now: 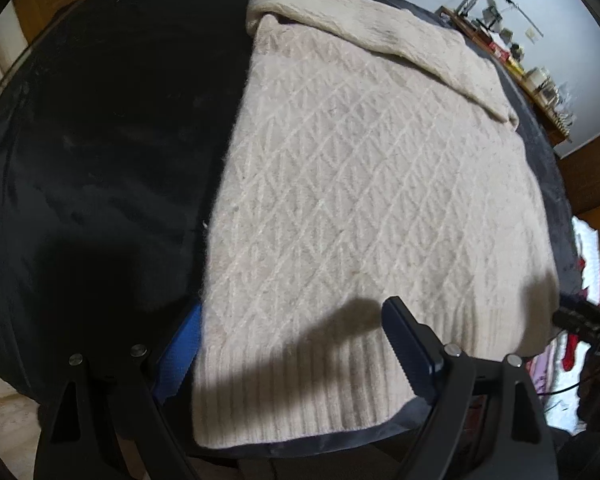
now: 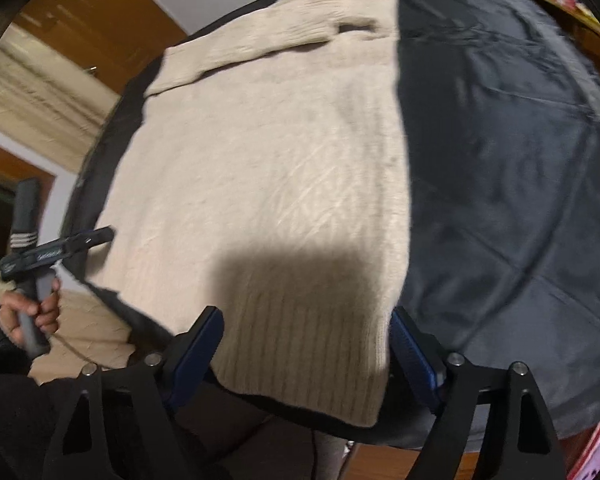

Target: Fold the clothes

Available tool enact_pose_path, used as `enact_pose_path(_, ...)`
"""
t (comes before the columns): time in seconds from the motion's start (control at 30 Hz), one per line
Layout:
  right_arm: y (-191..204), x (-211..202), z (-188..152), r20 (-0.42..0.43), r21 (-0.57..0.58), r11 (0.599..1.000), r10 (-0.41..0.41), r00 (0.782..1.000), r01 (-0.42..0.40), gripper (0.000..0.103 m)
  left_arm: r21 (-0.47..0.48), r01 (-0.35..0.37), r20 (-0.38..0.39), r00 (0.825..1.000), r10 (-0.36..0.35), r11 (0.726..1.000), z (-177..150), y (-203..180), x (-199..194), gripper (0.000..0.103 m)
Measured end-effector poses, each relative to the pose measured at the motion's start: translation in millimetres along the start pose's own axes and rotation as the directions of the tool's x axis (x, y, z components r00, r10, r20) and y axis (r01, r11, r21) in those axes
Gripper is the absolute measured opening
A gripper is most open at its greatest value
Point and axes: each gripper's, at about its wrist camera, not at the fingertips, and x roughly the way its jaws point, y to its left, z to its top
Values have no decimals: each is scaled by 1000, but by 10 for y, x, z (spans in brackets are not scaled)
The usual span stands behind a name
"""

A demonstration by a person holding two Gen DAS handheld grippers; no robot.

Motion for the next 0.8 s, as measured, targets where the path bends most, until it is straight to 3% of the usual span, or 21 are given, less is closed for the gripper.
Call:
enact_pose_path(0.07,84,62,35,-7,3,998,57,998,-57,73,-34,35,2,999,-35,999,-9,61,9,90)
enact_pose_path(0.2,145,219,147,-8,-1,997,76,997,-76,57,-77,74,1,997,-74,994,-44,176,97,89)
enact_pose_path(0.3,336,342,276,-9,12,996,86,996,-86,47,-52,63,-6,998,-63,997,732,323,271,83)
enact_pose_path(0.33,248,528,247,-8,21,995,99,995,-98,42,-46,69,-10,998,-69,997,811,300,347,80)
enact_pose_path(0.37,303,655,374,-7,28,994,110,994,-110,37,-44,80,-14,997,-81,996,992,258,486,71)
enact_pose_path(0.4,285,613,352,-4,30,993,118,993,-118,37,-44,91,-18,996,-92,995,1101,238,577,61)
enact_pose_path(0.47,143,410,209,0,35,991,132,991,-132,37,-63,115,-23,993,-116,991,1218,413,513,52)
enact_pose_path(0.57,-84,123,1,11,53,987,150,989,-150,37,-90,141,-23,989,-143,986,987,502,463,51)
enact_pose_path(0.73,-576,-537,-472,15,78,977,196,980,-197,37,-80,134,-32,990,-137,988,1129,232,724,51)
enact_pose_path(0.8,-569,-555,-485,15,64,977,202,979,-202,37,-80,129,-35,991,-132,988,1109,141,748,17)
